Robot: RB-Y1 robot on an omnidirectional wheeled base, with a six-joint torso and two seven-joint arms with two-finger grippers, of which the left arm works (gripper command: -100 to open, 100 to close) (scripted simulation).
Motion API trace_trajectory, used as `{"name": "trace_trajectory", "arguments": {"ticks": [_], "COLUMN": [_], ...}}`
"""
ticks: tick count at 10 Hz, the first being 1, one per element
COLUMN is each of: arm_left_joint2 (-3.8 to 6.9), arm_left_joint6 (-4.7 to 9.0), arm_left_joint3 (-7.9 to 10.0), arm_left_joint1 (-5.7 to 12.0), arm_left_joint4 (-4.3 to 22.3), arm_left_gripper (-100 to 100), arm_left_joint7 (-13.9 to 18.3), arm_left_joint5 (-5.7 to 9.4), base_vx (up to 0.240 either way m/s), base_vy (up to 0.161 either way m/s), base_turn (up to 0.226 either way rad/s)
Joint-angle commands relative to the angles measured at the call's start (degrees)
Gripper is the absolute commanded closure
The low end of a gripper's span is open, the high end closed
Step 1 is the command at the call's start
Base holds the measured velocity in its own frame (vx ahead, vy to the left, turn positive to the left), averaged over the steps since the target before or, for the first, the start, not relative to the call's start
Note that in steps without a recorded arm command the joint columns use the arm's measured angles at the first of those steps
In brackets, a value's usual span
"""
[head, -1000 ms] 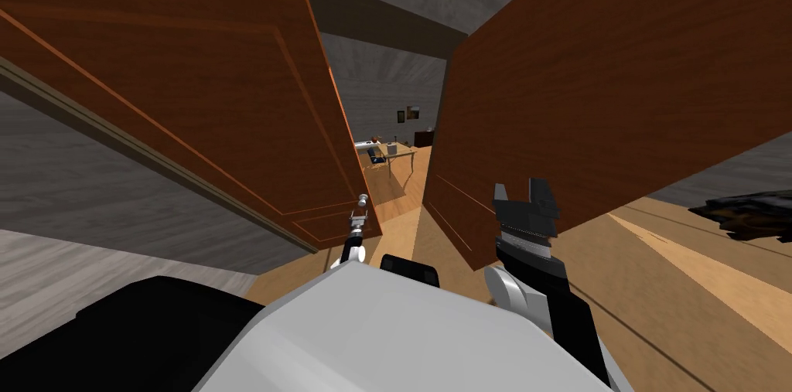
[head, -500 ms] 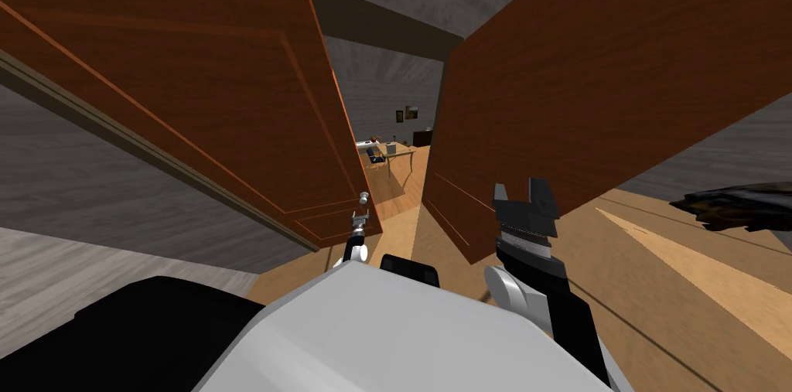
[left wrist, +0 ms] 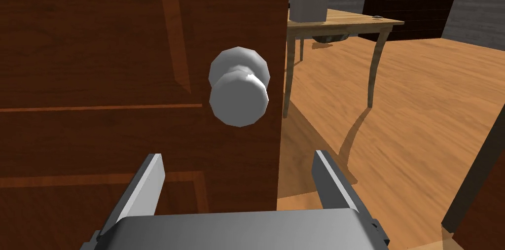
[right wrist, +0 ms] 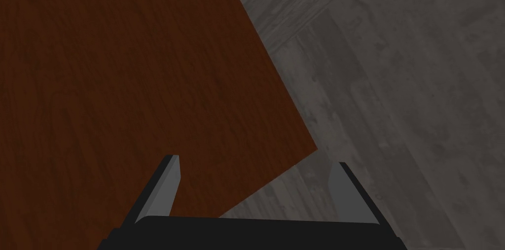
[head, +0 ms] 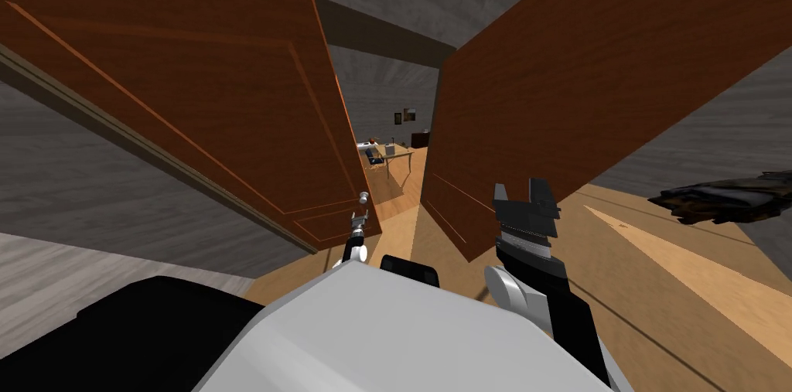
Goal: Pull the door open
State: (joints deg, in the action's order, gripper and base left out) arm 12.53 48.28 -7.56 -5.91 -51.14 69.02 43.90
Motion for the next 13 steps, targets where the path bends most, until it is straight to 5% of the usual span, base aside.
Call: {"name": "trace_trajectory", "arguments": {"ticks": [1, 7, 8, 9, 13], "arm_left_joint2": [1.19, 6.16, 5.41, 5.41, 5.41], "arm_left_joint6": [0.31, 1.87, 1.94, 1.94, 1.94], "arm_left_joint3": [0.35, 1.45, 1.24, 1.24, 1.24], "arm_left_joint1": [-0.25, -1.80, -1.70, -1.70, -1.70], "arm_left_joint4": [0.57, 3.21, 3.04, 3.04, 3.04], "arm_left_gripper": [-100, -100, -100, 100, 100], "arm_left_joint7": [1.55, 7.39, 6.67, 6.67, 6.67], "arm_left_joint5": [0.34, 1.50, 1.30, 1.30, 1.30], "base_vx": [0.162, 0.170, 0.073, -0.013, -0.016], "base_vy": [0.006, 0.019, 0.001, 0.006, 0.001], "base_turn": [-0.091, -0.081, -0.016, 0.034, -0.006]}}
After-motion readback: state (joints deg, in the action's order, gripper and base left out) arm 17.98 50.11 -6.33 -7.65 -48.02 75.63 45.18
